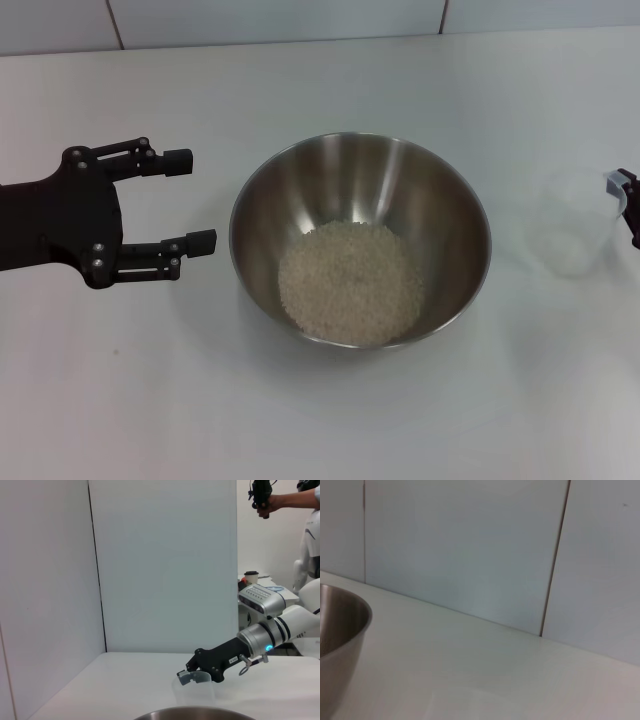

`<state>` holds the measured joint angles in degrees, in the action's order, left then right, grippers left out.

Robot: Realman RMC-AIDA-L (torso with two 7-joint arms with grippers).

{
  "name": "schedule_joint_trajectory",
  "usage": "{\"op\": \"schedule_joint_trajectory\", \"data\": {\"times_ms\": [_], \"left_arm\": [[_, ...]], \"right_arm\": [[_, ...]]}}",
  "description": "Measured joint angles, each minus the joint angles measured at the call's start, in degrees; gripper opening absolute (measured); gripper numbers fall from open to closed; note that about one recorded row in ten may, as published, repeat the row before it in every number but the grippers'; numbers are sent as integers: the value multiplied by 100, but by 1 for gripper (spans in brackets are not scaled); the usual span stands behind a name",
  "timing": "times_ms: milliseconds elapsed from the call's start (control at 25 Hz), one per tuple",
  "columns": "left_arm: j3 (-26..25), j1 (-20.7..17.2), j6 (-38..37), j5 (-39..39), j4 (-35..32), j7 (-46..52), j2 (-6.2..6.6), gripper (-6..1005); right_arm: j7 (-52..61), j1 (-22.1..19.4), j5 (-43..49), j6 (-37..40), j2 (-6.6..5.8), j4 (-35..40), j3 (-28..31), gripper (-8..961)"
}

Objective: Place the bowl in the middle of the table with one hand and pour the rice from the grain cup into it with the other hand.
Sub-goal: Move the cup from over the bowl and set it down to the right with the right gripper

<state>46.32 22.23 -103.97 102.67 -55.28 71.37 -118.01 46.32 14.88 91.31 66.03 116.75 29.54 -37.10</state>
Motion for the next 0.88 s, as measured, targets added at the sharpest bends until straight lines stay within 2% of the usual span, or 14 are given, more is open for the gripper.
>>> {"op": "schedule_joint_trajectory", "data": {"times_ms": [720, 880], "left_arm": [[0, -1, -15, 8, 0, 0, 6, 805], [0, 1, -21, 8, 0, 0, 6, 805]], "right_arm": [[39, 38, 137, -128, 14, -81, 5, 36], [105, 13, 111, -130, 14, -81, 92, 102]]}}
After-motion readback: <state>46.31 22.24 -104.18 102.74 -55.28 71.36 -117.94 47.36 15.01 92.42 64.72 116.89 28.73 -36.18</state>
